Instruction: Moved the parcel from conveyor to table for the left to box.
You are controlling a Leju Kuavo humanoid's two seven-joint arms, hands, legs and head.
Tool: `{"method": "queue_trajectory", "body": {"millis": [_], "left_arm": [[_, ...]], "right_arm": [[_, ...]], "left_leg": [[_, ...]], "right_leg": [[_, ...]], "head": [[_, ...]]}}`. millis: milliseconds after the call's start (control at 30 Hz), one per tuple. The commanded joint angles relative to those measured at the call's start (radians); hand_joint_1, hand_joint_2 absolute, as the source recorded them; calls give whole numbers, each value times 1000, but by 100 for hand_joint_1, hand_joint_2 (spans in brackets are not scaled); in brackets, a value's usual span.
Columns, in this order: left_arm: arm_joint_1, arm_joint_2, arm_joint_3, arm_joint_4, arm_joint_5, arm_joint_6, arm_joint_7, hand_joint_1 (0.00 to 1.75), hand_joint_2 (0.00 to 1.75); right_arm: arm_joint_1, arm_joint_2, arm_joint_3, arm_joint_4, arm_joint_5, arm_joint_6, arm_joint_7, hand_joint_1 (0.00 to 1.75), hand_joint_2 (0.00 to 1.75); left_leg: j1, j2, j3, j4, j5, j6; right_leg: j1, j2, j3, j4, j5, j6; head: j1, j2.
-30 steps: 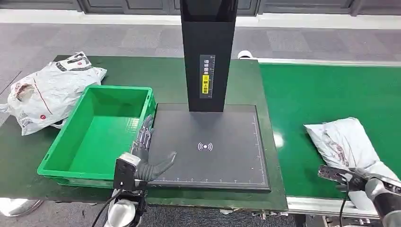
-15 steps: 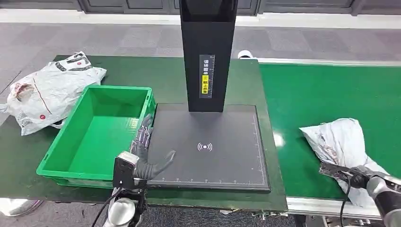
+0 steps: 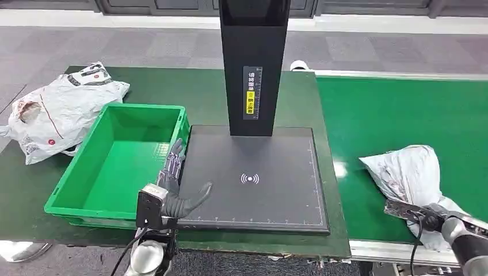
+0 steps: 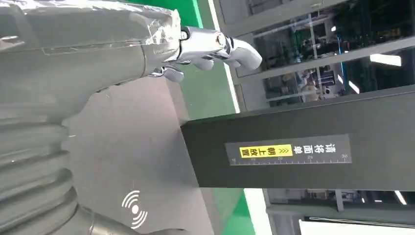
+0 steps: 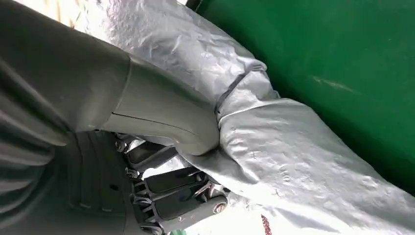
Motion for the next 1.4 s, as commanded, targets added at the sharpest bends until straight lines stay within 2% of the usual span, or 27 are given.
{"method": "queue_trajectory", "body": {"millis": [33,200,267,300,400,500,633,900,1067,1133,1267,1300,1400], "left_arm": [[3,24,26,2,3,4,2,0,175],[47,26,46,-42,7,21,5,0,175],[58,24,49,-51,7,24,5,0,175],[63,17,53,-59,5,30,6,0,175],[68,13,51,-64,1,41,8,0,175],[79,3,56,-74,-6,64,9,0,175],[72,-2,51,-64,-14,81,9,0,175],[91,-8,47,-51,-28,107,7,0,175],[76,-10,38,-15,-33,119,-1,0,175],[76,-16,34,-3,-32,132,-10,0,175],[66,-21,31,-2,-31,124,-11,0,175],[62,-22,28,-1,-32,117,-9,0,175],[67,-25,19,2,-37,112,-8,0,175]], "right_arm": [[34,44,-28,31,-50,-97,-10,175,175],[29,66,-201,-14,-232,-146,-152,175,175],[16,74,-219,-21,-250,-146,-145,175,175],[12,91,-289,-33,-319,-171,-153,175,175],[-8,114,-357,-60,-394,-190,-170,175,175],[-43,159,-450,-135,-525,-213,-254,175,175],[-9,216,-486,-301,-667,-228,-235,175,175],[135,284,-353,-625,-831,-216,-208,175,175],[126,307,-249,-732,-929,-231,-225,175,175],[132,346,-227,-825,-980,-260,-249,175,175],[102,381,-158,-929,-1019,-309,-208,175,175],[101,390,-142,-940,-1018,-312,-205,175,175],[124,434,-80,-968,-1024,-312,-205,175,175]], "left_leg": [[1,0,1,-2,0,-1],[0,2,-1,-1,0,-1],[0,3,-2,-1,0,-1],[0,5,-2,-2,0,-1],[0,7,-3,-2,0,-1],[-1,7,-6,-1,0,-1],[0,10,-8,-1,0,-1],[0,4,-6,-2,1,-1],[-1,6,-8,-2,1,-2],[-1,7,-8,-3,1,-2],[-1,4,-11,-1,2,-1],[-1,7,-11,-1,1,-2],[-1,6,-10,-1,2,-2]], "right_leg": [[1,0,1,-2,1,-1],[0,2,-1,-1,1,-1],[0,3,-2,-1,1,-1],[0,5,-3,-2,2,-1],[0,7,-5,-1,2,-2],[-1,7,-8,1,2,-1],[0,9,-9,1,3,-2],[0,4,-8,1,1,-2],[-1,6,-11,2,2,-2],[-1,8,-12,1,2,-2],[-2,5,-14,4,1,-2],[-1,7,-14,3,2,-2],[-1,6,-13,3,2,-2]], "head": [[0,0],[0,0],[0,0],[0,0],[0,0],[0,0],[0,0],[0,0],[0,0],[0,0],[0,0],[0,0],[0,0]]}}
